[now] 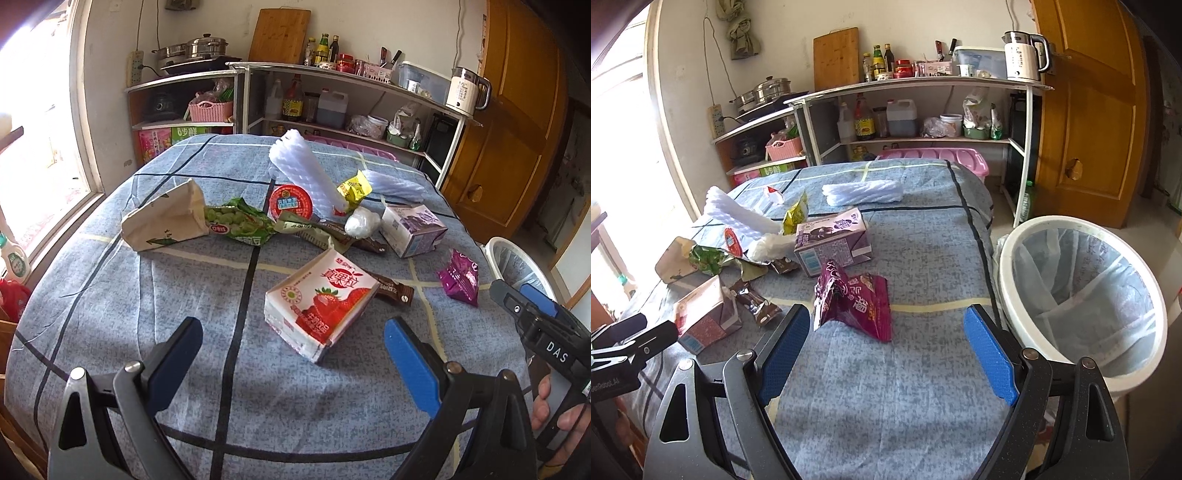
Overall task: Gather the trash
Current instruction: 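Grasp the strawberry milk carton with the left gripper while the right grasps the purple snack bag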
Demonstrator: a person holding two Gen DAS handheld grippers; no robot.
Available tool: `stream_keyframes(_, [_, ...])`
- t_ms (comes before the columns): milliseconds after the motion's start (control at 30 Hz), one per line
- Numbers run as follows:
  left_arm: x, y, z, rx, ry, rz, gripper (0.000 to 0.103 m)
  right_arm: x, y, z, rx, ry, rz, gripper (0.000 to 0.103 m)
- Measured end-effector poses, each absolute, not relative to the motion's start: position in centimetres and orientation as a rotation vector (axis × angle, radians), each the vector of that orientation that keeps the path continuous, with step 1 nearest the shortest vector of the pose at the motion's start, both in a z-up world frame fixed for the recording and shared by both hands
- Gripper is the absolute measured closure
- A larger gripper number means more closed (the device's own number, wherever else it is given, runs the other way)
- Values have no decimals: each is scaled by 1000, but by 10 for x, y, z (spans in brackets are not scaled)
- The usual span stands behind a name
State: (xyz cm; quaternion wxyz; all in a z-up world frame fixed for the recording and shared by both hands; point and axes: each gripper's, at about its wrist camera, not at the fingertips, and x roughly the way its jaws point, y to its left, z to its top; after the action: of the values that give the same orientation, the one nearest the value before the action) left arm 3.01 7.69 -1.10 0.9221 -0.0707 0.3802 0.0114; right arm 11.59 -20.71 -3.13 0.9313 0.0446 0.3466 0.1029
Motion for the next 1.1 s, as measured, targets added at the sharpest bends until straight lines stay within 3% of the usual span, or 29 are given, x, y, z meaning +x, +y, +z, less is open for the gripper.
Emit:
stream_keyframes(467, [76,75,-31,-98,878,-87,3,160,-188,-52,45,830,287,17])
stream_keyframes(533, [79,72,-33,-86,887,-91,3,161,-188,-53,48,832,283,21])
stream_keyframes(567, [80,72,-34,-85,889,-91,4,162,-188,-53,51,834,281,27])
stream_keyframes(700, [82,67,-37,-95,902,-126,18,164,-189,-55,58,851,278,55])
stream_keyframes(1000, [79,56,-37,-70,909,-174,44,160,-198,-53,94,835,281,66])
stream_keyframes(1100, [78,56,-36,-83,904,-178,47,158,-199,-52,104,827,281,66])
